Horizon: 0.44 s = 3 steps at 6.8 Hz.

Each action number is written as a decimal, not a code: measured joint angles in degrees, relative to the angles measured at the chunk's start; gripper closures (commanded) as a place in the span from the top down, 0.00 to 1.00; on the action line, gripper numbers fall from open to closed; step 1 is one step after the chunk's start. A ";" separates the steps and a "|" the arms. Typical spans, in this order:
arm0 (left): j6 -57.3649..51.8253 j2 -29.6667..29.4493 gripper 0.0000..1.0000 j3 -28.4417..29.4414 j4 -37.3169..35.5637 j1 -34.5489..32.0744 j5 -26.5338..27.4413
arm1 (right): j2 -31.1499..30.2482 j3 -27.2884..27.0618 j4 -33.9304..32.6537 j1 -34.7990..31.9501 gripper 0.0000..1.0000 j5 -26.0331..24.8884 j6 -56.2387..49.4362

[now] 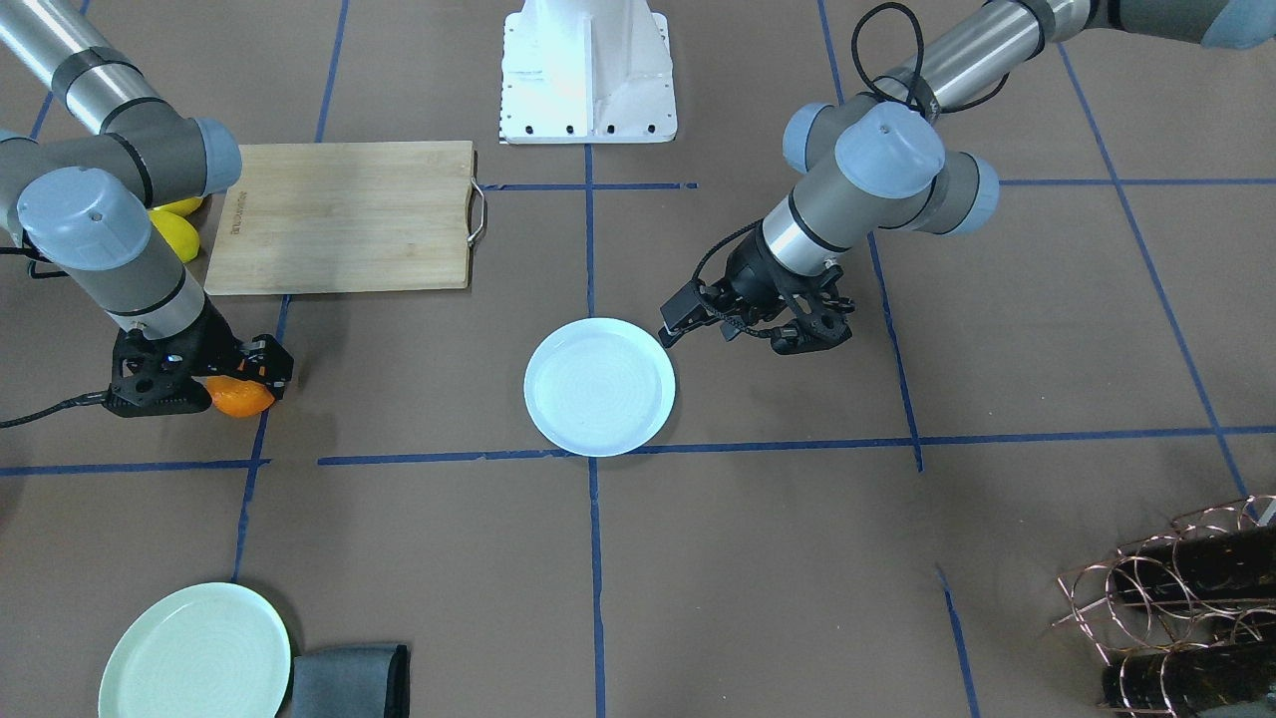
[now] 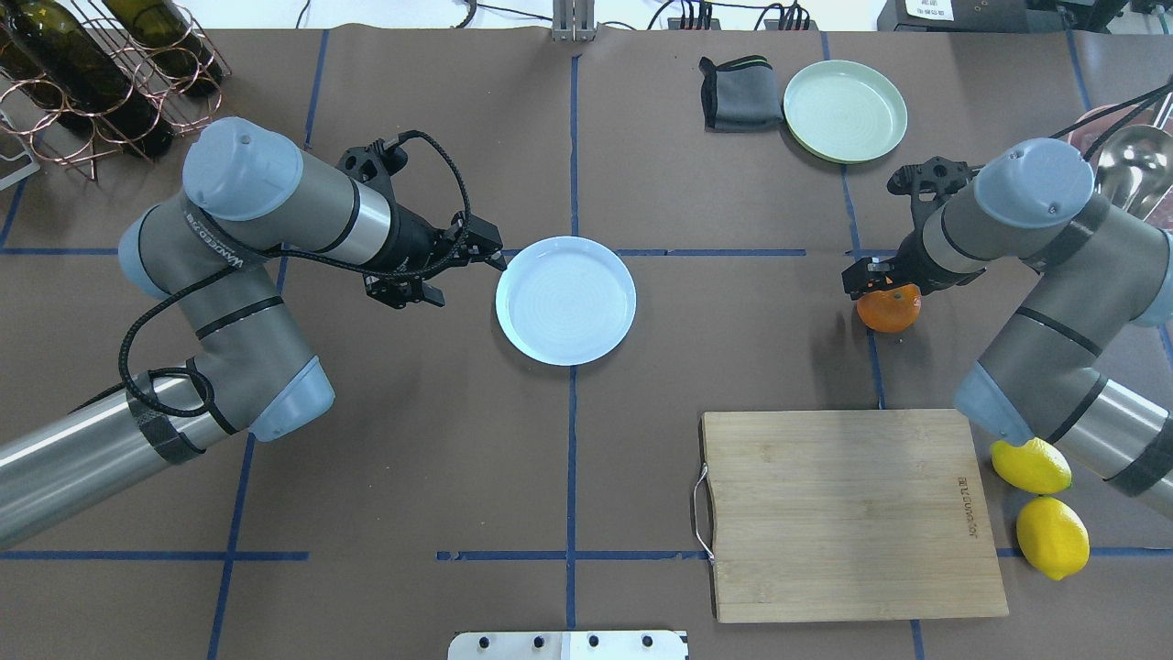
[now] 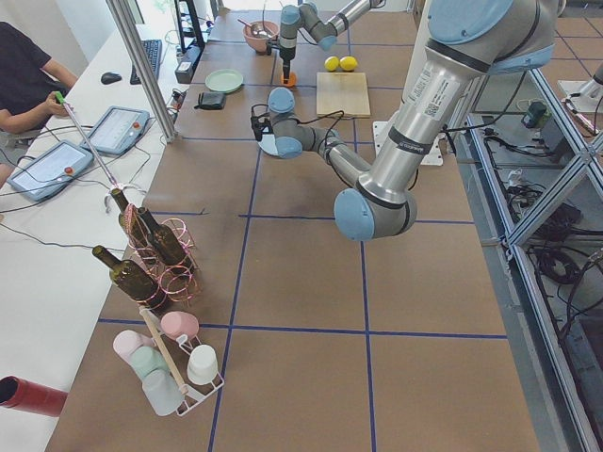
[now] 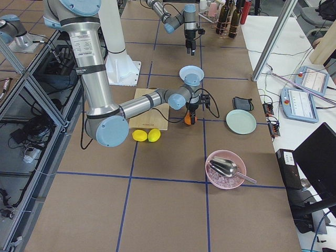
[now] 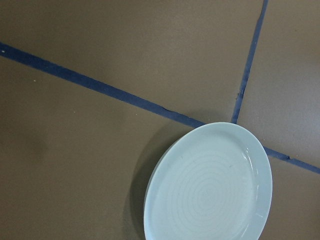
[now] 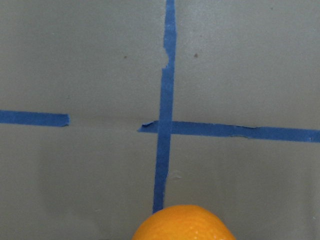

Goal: Pick orange to plate
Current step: 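Lower the right gripper over the orange and close on it, then carry the orange over the plate with right gripper while left arm withdraws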

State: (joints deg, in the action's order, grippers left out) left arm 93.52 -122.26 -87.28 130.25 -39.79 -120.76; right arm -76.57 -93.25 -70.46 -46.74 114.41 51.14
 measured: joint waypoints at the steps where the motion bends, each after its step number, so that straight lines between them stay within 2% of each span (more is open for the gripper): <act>1: 0.00 0.00 1.00 0.00 0.00 0.03 0.00 | 0.00 -0.23 -0.02 0.24 0.89 0.13 0.23; 2: 0.00 0.00 1.00 0.00 0.02 0.05 0.00 | 0.01 -0.36 -0.02 0.36 0.13 0.20 0.32; 3: 0.00 0.00 1.00 0.00 0.04 0.05 0.00 | 0.00 -0.41 -0.10 0.34 0.00 0.93 0.12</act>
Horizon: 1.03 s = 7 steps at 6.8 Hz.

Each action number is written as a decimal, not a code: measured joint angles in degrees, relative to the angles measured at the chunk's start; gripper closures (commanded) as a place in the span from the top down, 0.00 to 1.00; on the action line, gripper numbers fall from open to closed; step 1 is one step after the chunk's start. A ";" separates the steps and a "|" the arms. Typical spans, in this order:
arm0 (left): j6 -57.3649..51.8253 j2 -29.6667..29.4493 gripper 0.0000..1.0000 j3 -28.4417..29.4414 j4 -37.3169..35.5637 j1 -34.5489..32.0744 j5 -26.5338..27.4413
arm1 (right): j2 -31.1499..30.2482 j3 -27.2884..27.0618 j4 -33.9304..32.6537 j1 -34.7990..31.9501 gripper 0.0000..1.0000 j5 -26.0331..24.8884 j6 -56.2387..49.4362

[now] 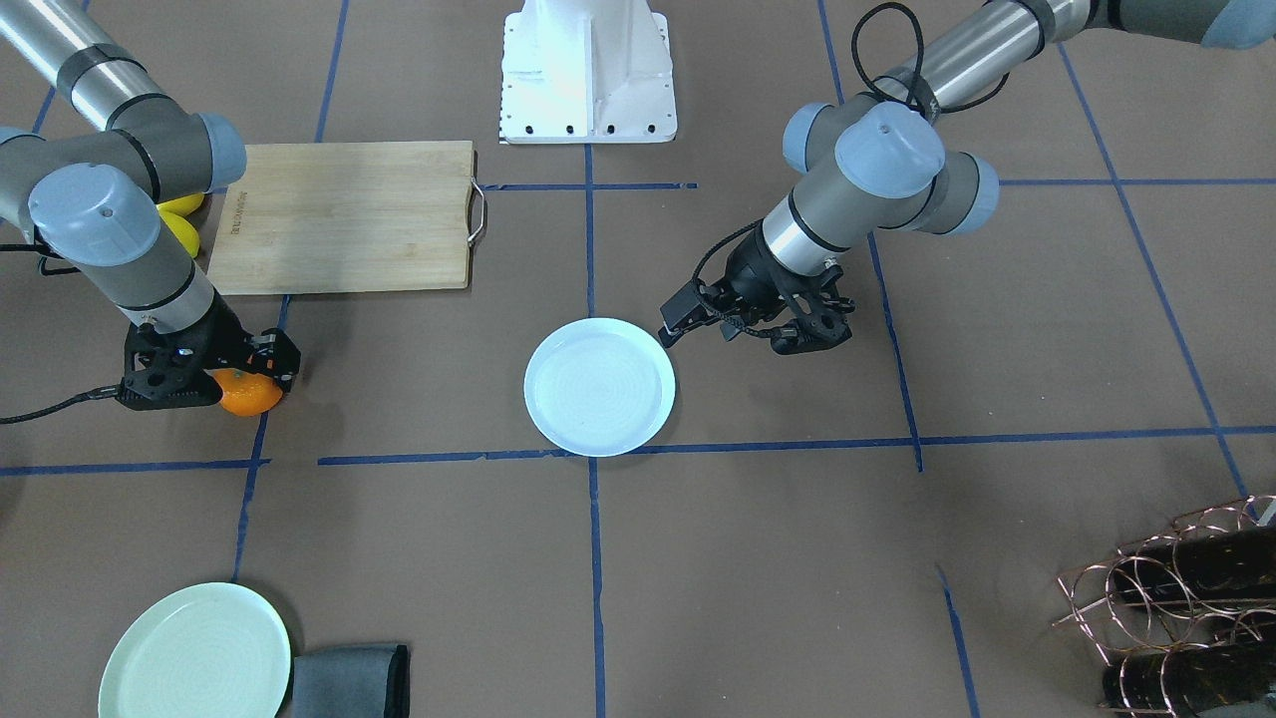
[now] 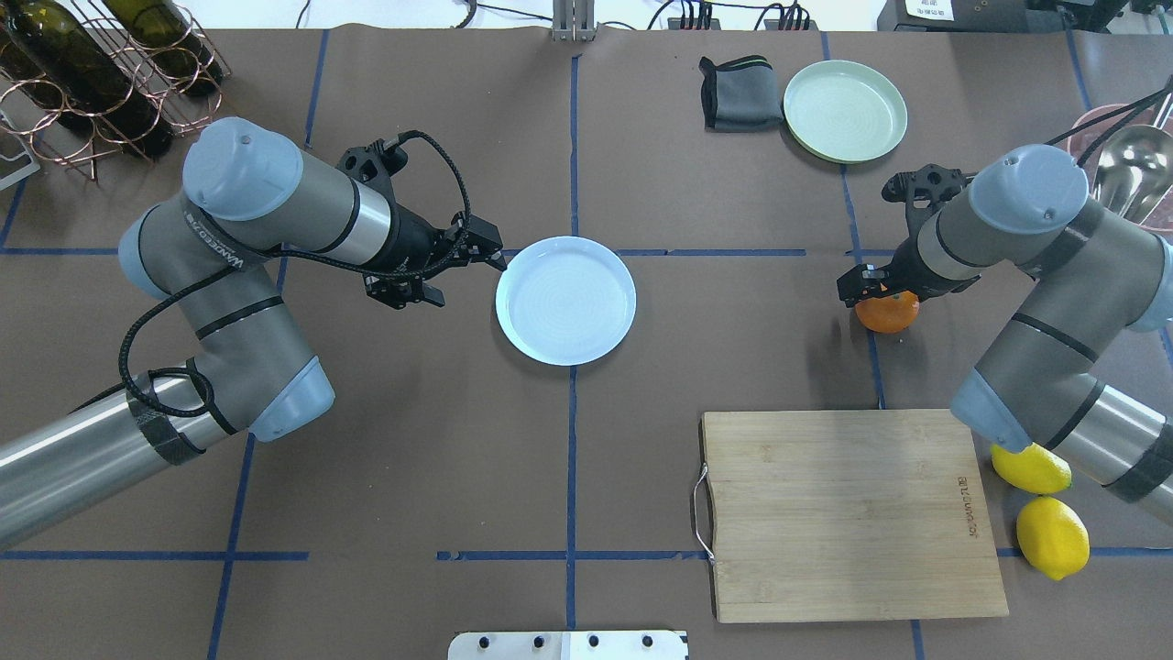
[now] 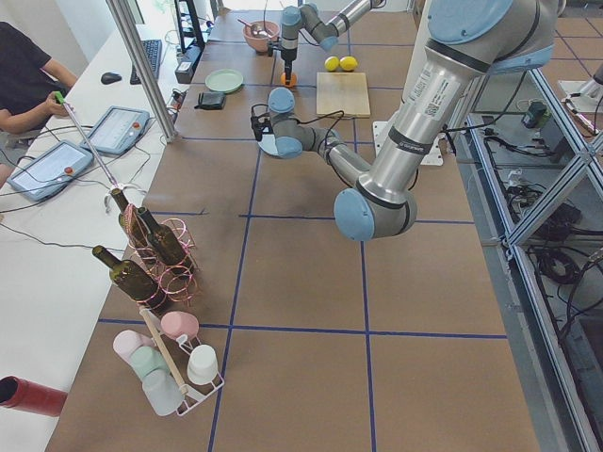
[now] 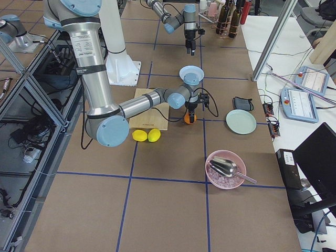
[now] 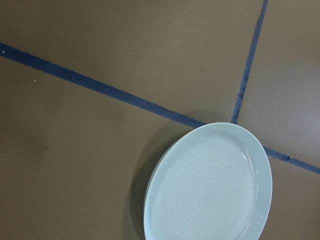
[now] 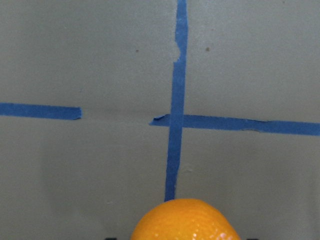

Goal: Pick orange to plate
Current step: 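Carry the orange over the plate with right gripper while left arm withdraws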

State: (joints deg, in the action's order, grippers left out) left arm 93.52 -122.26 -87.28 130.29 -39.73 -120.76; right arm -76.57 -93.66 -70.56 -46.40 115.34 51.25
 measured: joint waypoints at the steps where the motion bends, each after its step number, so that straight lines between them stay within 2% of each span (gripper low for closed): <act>1: 0.00 0.00 1.00 -0.03 -0.04 0.00 0.00 | -0.19 -0.21 0.02 -0.07 0.00 0.92 -0.34; 4: -0.45 1.72 1.00 -2.22 -0.38 -1.97 -1.78 | -0.13 -6.01 -1.11 -0.90 0.00 1.78 0.27; 5: -2.96 3.58 1.00 -3.73 -0.54 -4.24 -3.61 | 1.52 -8.01 -3.34 -0.97 0.00 1.86 1.45; 7: -14.84 9.09 1.00 -7.51 -0.83 -9.70 -4.71 | 8.21 -8.92 -6.15 0.96 0.00 1.50 7.87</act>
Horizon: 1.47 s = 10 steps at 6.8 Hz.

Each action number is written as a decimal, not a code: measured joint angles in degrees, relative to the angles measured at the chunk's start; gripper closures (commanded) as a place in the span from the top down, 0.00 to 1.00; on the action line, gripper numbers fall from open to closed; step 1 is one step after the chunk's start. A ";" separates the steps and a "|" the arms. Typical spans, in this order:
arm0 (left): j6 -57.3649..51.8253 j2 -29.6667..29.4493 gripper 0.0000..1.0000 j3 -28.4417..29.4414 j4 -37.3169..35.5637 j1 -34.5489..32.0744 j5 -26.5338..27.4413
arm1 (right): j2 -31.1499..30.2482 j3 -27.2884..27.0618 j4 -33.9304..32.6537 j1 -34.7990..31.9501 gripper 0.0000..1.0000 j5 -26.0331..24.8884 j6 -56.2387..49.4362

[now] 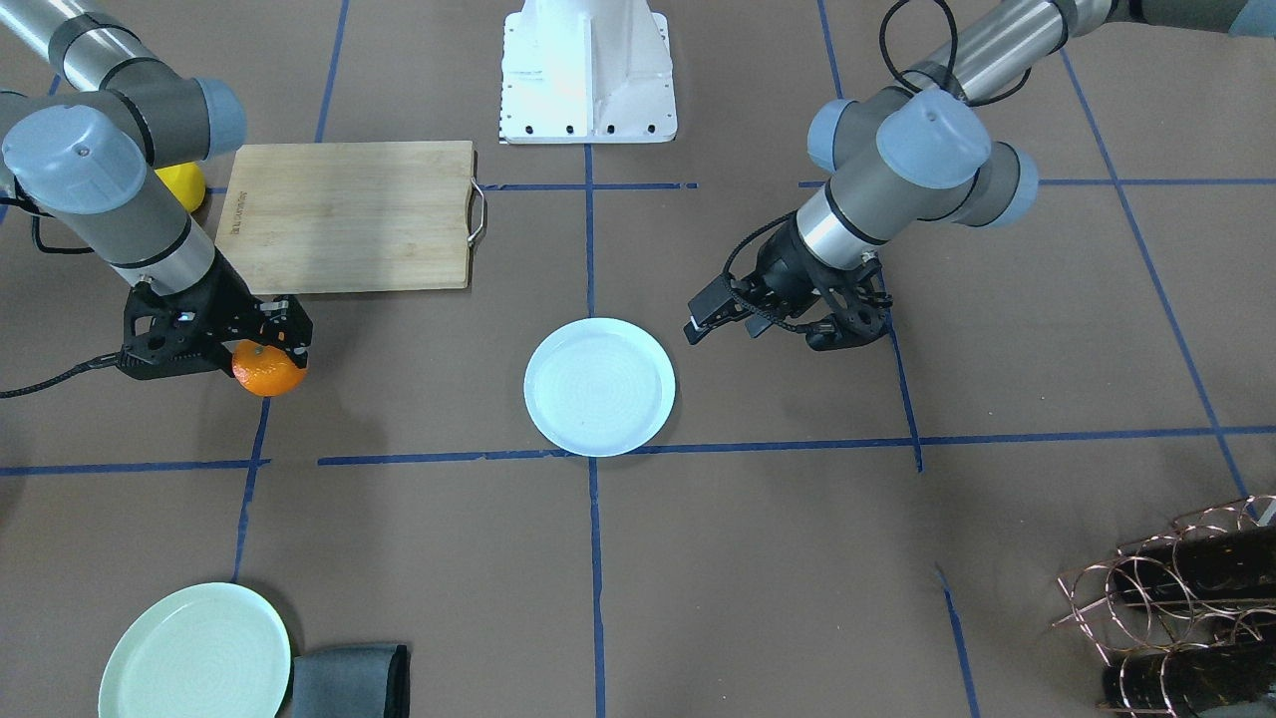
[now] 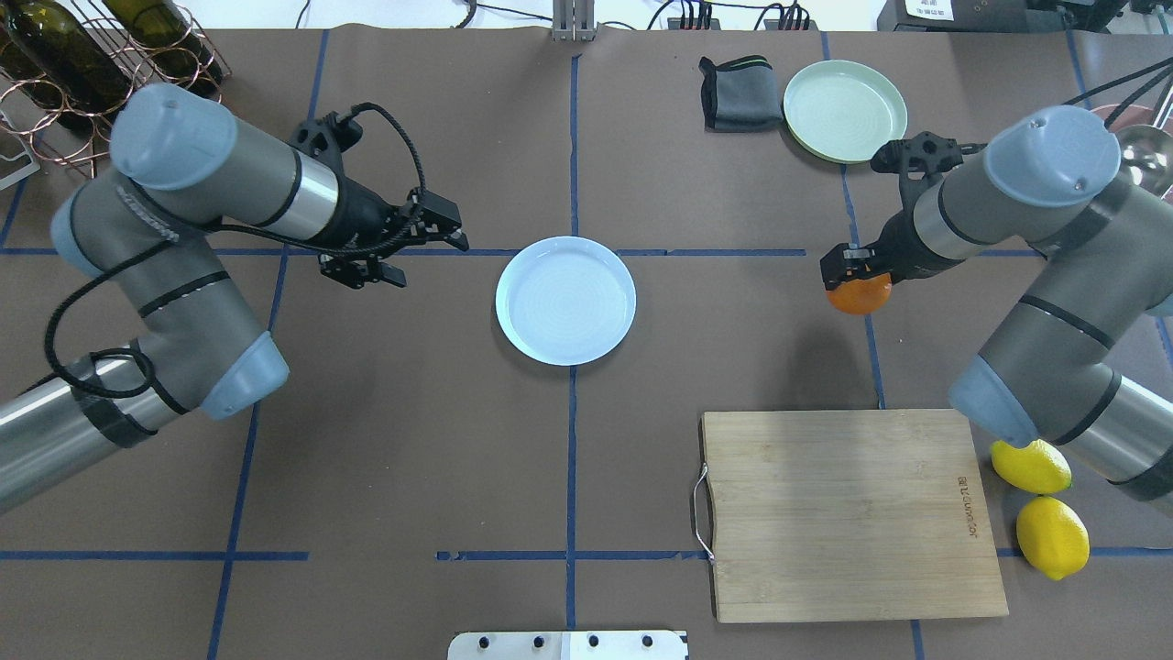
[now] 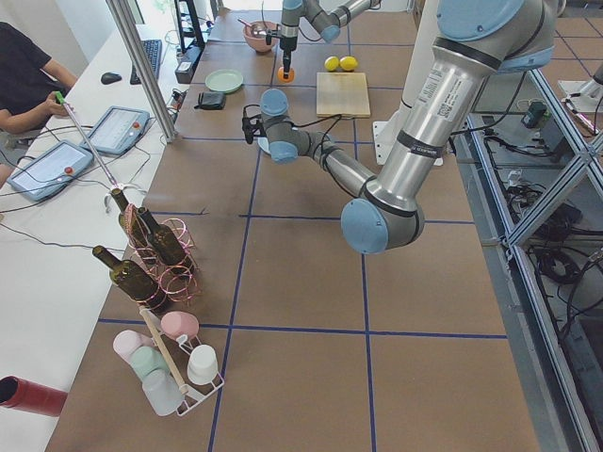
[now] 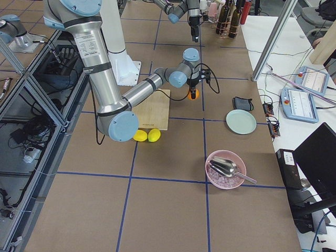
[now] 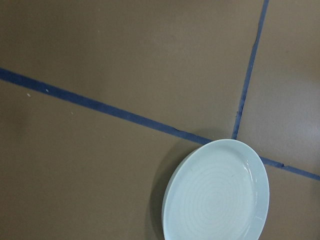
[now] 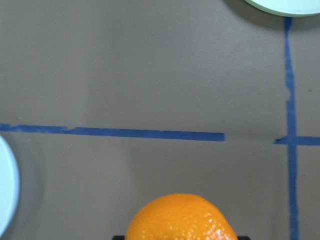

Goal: Pick orange to plate
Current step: 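Carry the orange over the plate with right gripper while left arm withdraws, then lower the orange onto the plate and open the right gripper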

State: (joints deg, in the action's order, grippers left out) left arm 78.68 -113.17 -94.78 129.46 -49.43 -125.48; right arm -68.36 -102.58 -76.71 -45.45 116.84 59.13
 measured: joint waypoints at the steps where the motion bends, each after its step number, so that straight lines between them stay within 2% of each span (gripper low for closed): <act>1: -4.75 3.01 1.00 -1.37 -0.15 -3.08 0.15 | 3.12 0.52 -0.29 1.80 0.00 -0.92 2.96; 2: -10.47 5.85 1.00 -1.87 -0.29 -6.65 0.28 | 6.75 2.20 -0.26 4.00 0.00 -2.93 6.03; 5: -41.20 15.16 1.00 -1.47 -1.72 -19.29 -0.39 | 18.78 12.80 0.31 10.72 0.00 -11.87 12.70; 7: -50.94 17.14 1.00 -1.44 -5.03 -26.03 -1.04 | 24.14 19.54 0.47 14.65 0.00 -17.03 13.67; 8: -53.69 18.39 1.00 -1.58 -5.88 -28.23 -1.21 | 25.57 21.59 0.54 16.06 0.17 -18.47 13.75; 9: -55.48 19.45 1.00 -1.68 -6.06 -30.12 -1.25 | 26.41 23.34 1.31 16.81 0.90 -19.26 13.75; 10: -56.19 19.95 1.00 -1.68 -6.06 -31.48 -1.24 | 27.04 25.06 2.60 17.10 1.00 -19.57 13.59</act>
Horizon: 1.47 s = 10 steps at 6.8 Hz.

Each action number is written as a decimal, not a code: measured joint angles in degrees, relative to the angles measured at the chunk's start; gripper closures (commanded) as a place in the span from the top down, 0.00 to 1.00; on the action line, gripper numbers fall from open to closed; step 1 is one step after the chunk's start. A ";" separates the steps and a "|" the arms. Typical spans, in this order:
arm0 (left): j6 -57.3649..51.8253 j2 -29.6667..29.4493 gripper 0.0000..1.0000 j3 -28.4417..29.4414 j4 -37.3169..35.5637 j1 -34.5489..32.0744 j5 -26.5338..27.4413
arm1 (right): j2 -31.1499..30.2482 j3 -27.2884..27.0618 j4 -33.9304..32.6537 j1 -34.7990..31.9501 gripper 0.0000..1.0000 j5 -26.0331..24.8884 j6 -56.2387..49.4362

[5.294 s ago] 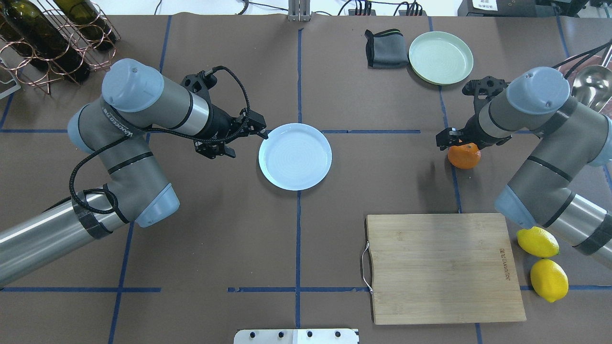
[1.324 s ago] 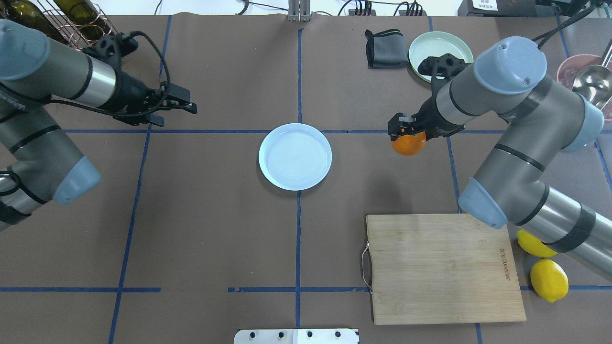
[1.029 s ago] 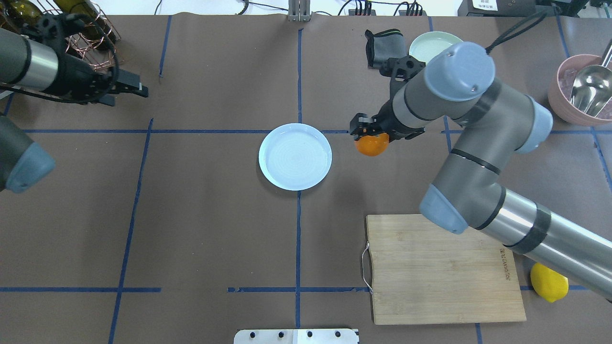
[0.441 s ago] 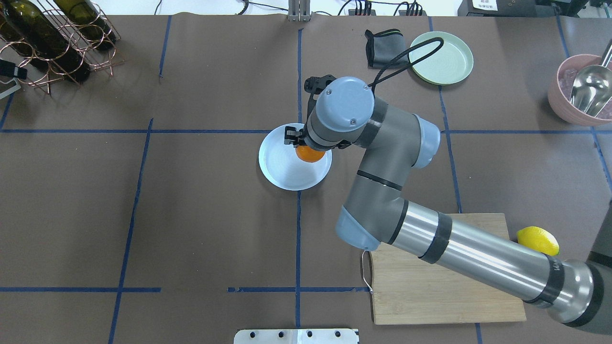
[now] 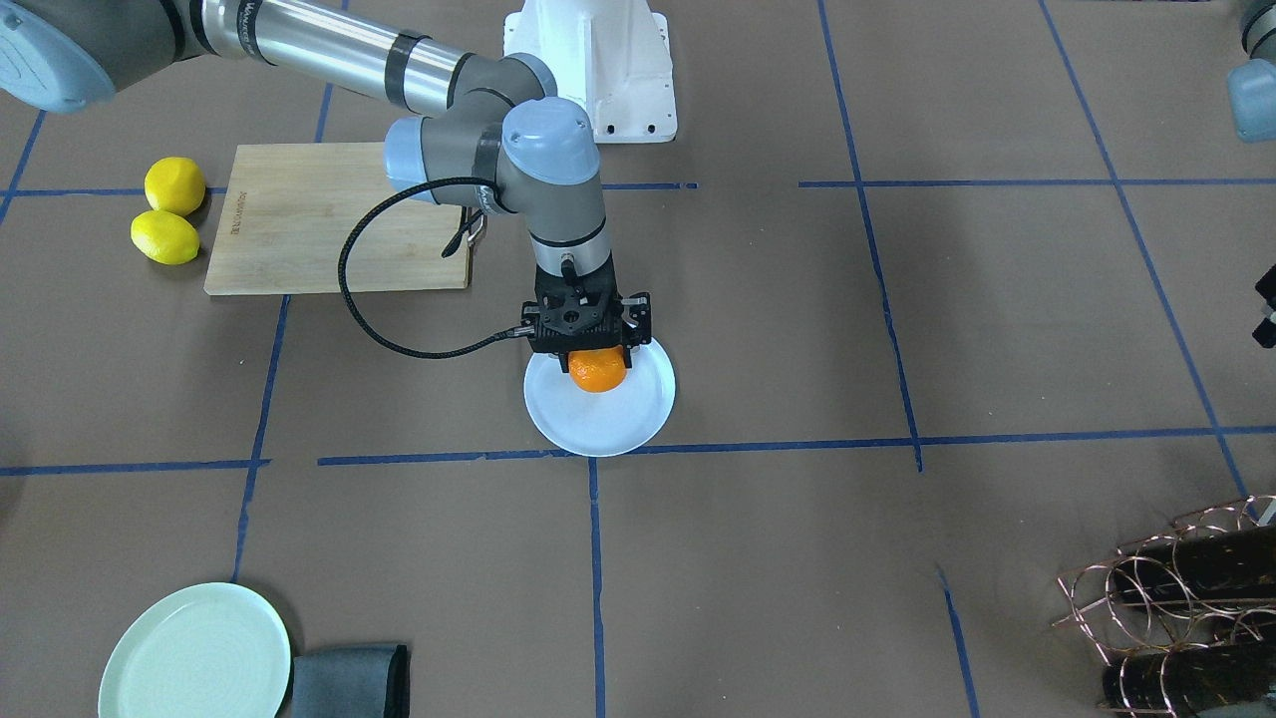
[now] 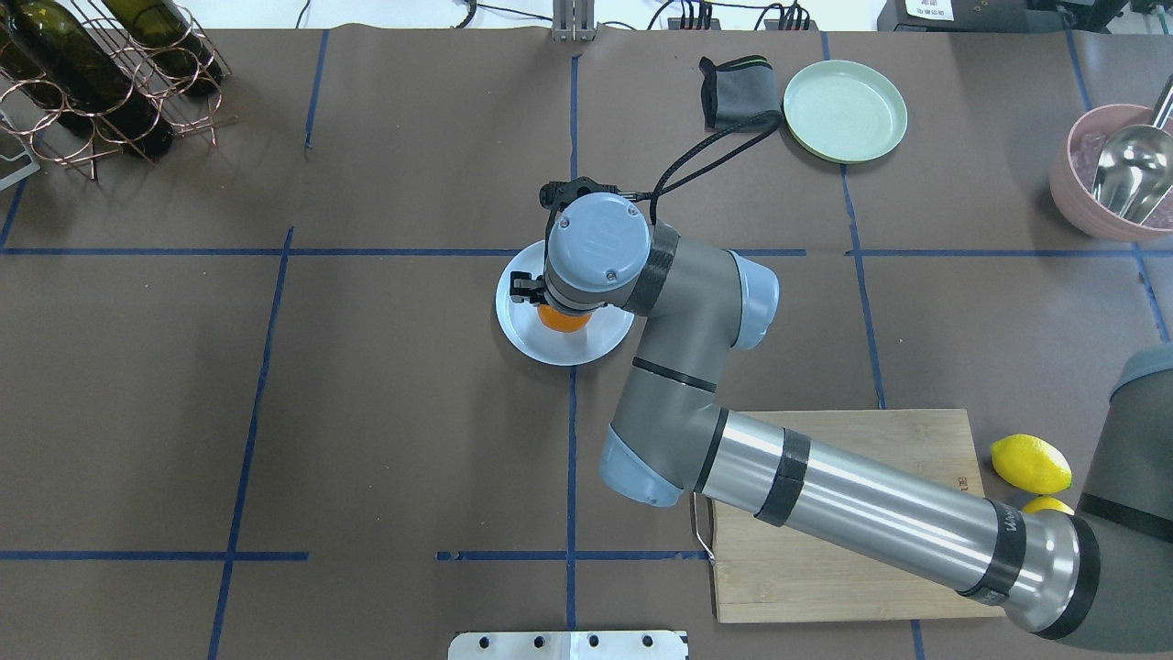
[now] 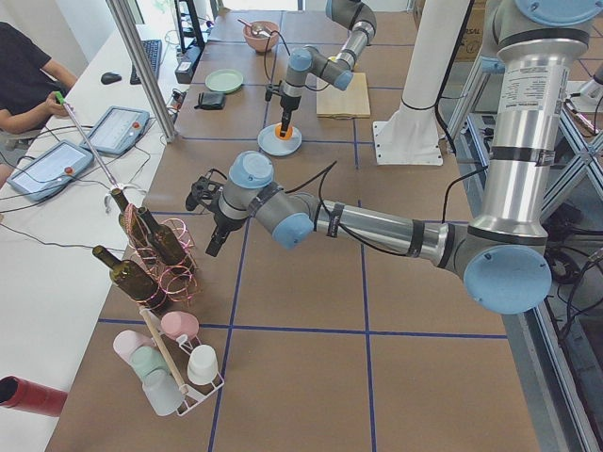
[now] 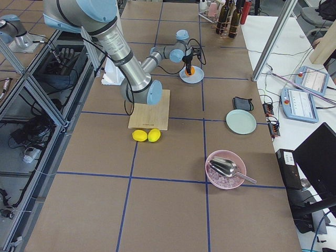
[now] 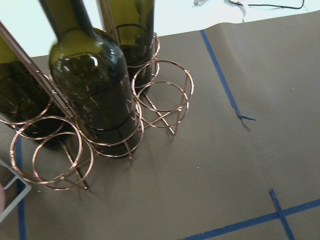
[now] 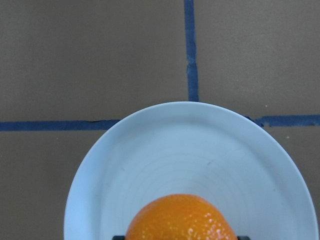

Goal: Pick orange to plate

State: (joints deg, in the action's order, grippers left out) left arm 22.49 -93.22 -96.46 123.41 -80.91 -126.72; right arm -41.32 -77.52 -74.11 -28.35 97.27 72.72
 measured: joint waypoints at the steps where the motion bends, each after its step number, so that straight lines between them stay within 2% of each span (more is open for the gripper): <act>1: -0.28 0.19 1.00 0.64 0.09 -0.62 0.11 | 0.43 0.90 0.59 0.05 1.00 -0.08 -0.30; 4: -0.51 0.40 1.00 2.59 0.56 -1.07 0.54 | 1.05 1.19 -0.11 -0.76 1.00 0.66 -1.60; 5: -1.11 0.74 1.00 2.74 0.40 -1.27 0.62 | 0.96 -0.30 -2.82 -1.98 1.00 2.39 -2.57; 6: -4.75 1.53 1.00 2.97 -0.18 -1.96 0.64 | 0.31 -4.96 -9.67 -3.93 1.00 4.96 -5.06; 8: -19.76 2.66 1.00 3.54 -7.31 -4.94 0.71 | -5.71 -21.67 -28.39 -9.45 1.00 8.69 -16.05; 9: -26.86 2.74 1.00 3.43 -13.48 -6.85 0.70 | -10.87 -29.59 -34.41 -13.71 1.00 11.04 -23.29; 10: -30.59 2.77 1.00 3.19 -19.23 -8.30 0.56 | -15.03 -33.74 -36.73 -18.36 1.00 14.62 -29.57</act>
State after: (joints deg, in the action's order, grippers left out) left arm -8.10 -90.45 -93.27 104.17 -89.21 -126.16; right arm -56.34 -111.26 -110.84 -46.70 111.89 43.14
